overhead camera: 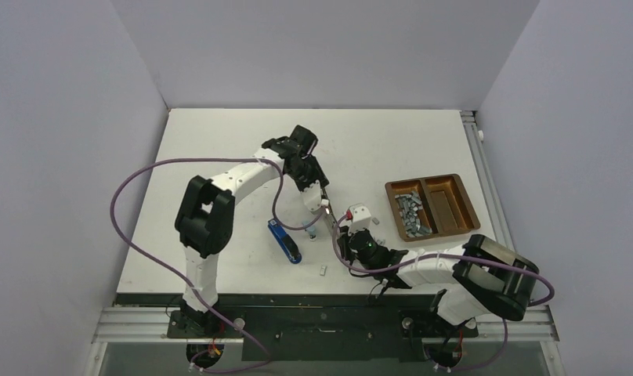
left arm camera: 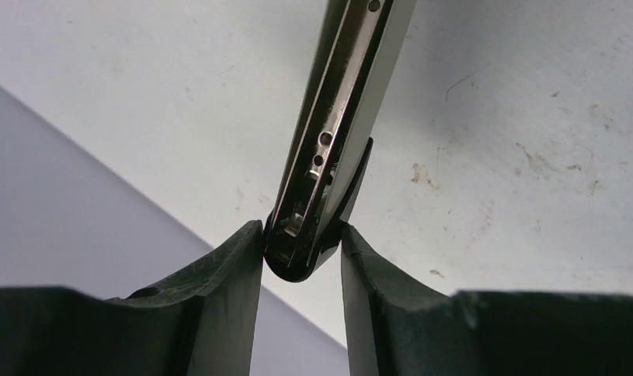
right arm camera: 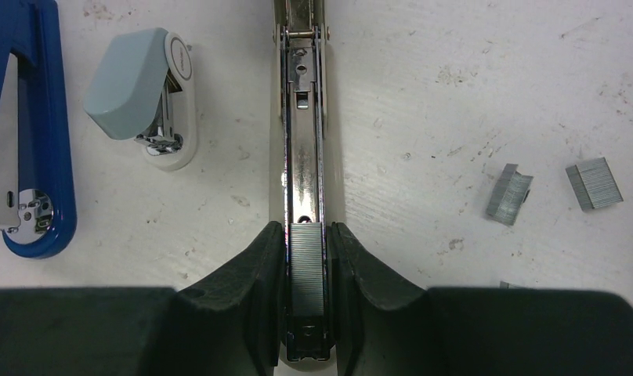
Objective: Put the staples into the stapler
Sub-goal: Close the stapler at the center of the board.
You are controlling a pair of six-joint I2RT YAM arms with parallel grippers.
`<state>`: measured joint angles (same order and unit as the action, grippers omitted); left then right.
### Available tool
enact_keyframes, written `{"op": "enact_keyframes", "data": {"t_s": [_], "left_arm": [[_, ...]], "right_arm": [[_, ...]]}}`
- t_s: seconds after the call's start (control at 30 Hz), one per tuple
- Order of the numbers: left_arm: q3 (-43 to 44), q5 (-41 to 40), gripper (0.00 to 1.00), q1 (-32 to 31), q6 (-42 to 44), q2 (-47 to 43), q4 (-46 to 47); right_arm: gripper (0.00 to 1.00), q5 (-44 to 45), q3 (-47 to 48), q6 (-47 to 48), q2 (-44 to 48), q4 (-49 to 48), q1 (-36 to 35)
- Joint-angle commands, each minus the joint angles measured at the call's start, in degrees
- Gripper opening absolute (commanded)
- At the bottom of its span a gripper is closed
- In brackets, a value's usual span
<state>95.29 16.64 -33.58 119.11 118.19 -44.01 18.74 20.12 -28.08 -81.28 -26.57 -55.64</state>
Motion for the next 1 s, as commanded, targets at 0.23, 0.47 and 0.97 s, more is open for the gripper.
{"op": "enact_keyframes", "data": {"t_s": [0.23, 0.47, 0.97], "left_arm": [[-16.3, 7.2, 0.18, -5.6, 17.3, -15.7, 6.9], [-22.4, 7.4, 0.18, -7.3, 17.5, -19.8, 11.5], [-26.8, 4.4, 0.19, -11.1, 15.3, -25.7, 11.6]], "right_arm": [[0.09, 5.3, 1.8, -0.3, -7.0, -7.5, 0.4], [0.09, 6.6, 3.9, -0.7, -12.7, -12.2, 0.0], [0.09, 8.5, 6.2, 1.2, -20.3, -21.0, 0.0]]}}
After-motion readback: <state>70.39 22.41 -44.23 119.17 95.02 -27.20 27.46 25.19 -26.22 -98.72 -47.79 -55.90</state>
